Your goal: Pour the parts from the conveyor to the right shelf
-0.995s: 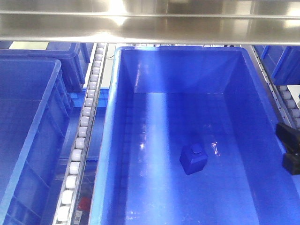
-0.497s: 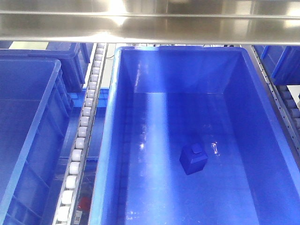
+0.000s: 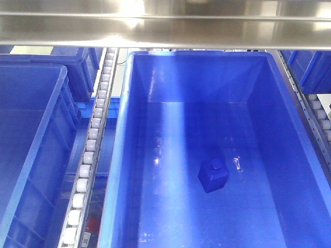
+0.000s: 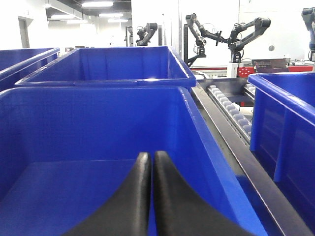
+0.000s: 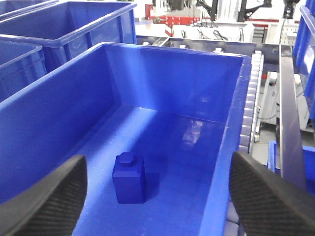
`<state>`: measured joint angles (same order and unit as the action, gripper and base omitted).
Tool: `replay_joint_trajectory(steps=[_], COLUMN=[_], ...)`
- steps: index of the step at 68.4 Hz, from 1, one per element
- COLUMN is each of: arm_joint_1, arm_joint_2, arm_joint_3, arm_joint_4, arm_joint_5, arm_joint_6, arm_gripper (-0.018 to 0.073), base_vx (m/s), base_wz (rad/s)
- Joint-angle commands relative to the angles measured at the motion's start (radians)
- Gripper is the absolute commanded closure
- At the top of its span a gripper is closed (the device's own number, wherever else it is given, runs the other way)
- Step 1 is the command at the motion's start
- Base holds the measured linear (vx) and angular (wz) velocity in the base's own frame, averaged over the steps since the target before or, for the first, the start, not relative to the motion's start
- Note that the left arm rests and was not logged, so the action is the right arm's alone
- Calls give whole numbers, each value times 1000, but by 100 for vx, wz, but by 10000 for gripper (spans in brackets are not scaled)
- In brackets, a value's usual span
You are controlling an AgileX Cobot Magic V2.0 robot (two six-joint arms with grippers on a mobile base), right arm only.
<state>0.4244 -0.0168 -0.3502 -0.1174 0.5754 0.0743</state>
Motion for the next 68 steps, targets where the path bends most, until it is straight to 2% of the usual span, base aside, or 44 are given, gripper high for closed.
replay_joint_trajectory(steps=[1, 8, 13, 25, 68], arm_joint_1=[1, 1, 1, 1, -1], arm_joint_2=[-8, -8, -8, -8, -8], arm_joint_3=[16, 46, 49, 49, 58], arm_joint_4=[-8, -10, -10, -9, -5], arm_joint_5=[-116, -124, -137, -159, -160], arm_joint_6=[-12, -12, -12, -10, -10], arm_gripper=[0, 50, 150, 575, 568], base_vx=[0, 0, 0, 0, 0], base_wz=[0, 0, 0, 0, 0])
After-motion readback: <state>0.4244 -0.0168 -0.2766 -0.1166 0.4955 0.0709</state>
